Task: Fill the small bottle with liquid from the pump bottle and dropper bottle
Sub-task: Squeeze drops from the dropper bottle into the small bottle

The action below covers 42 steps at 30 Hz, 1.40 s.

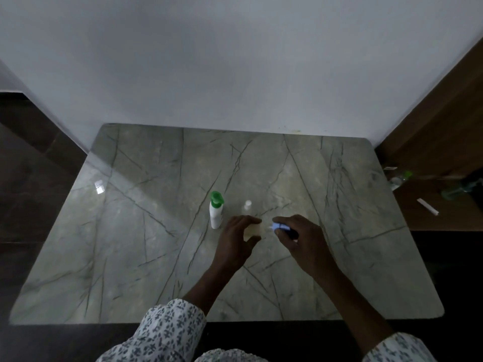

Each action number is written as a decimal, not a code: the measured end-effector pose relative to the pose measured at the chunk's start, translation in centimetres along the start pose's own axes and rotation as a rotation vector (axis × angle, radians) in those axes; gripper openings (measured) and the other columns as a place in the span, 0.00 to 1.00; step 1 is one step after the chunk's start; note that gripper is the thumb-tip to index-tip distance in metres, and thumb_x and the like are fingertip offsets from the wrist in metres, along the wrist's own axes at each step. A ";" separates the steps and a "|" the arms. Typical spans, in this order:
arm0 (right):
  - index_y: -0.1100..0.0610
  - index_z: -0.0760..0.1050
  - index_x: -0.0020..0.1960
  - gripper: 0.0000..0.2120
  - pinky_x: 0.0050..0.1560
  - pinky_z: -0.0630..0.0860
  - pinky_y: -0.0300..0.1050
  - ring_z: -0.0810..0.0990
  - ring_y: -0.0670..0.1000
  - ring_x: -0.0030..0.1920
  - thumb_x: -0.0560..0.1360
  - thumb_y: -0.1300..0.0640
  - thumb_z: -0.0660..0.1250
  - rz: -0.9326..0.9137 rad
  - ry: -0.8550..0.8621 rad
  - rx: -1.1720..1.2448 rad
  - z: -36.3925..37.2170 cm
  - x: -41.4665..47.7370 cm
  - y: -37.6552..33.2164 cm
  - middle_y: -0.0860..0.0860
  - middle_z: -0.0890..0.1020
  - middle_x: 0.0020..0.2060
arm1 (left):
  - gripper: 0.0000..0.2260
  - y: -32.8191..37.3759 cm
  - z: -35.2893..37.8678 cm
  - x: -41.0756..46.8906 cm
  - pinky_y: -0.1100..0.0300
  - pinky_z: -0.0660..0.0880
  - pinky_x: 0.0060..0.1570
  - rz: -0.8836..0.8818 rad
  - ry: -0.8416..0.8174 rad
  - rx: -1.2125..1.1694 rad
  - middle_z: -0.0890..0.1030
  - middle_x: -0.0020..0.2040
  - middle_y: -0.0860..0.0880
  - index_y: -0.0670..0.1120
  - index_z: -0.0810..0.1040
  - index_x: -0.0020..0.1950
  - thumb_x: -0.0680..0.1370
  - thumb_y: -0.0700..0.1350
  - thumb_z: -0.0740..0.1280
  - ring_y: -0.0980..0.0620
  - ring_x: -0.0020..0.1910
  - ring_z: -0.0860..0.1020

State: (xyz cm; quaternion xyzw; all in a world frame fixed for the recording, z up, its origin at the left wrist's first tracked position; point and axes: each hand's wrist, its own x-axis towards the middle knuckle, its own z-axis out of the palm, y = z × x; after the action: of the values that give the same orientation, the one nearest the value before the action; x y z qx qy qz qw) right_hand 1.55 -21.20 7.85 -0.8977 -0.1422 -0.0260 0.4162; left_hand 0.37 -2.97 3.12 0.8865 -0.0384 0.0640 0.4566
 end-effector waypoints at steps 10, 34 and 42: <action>0.59 0.81 0.47 0.05 0.37 0.76 0.32 0.82 0.45 0.33 0.72 0.61 0.73 0.072 -0.087 0.035 0.3 2.8 -0.6 0.50 0.84 0.35 | 0.20 0.1 -0.8 1.2 0.67 0.72 0.50 -0.003 0.010 0.026 0.82 0.52 0.50 0.47 0.81 0.57 0.66 0.41 0.79 0.52 0.51 0.78; 0.59 0.77 0.41 0.21 0.30 0.79 0.42 0.81 0.47 0.28 0.76 0.40 0.64 0.191 -0.258 -0.093 0.8 2.8 0.8 0.51 0.82 0.32 | 0.18 0.1 0.1 0.2 0.63 0.72 0.48 -0.054 -0.013 0.012 0.82 0.50 0.50 0.47 0.81 0.54 0.66 0.42 0.79 0.54 0.49 0.77; 0.57 0.76 0.44 0.05 0.28 0.78 0.44 0.79 0.43 0.25 0.77 0.56 0.67 0.152 -0.221 -0.001 0.7 3.1 0.7 0.47 0.80 0.31 | 0.18 -0.2 0.3 0.5 0.73 0.65 0.45 -0.109 -0.034 0.027 0.81 0.50 0.52 0.48 0.81 0.55 0.66 0.43 0.78 0.60 0.47 0.73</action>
State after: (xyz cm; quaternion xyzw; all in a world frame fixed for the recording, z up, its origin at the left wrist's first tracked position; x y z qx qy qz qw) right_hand 4.67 -20.38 7.41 -0.9035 -0.1189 0.1043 0.3983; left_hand 0.87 -3.13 2.85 0.8944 0.0028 0.0244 0.4465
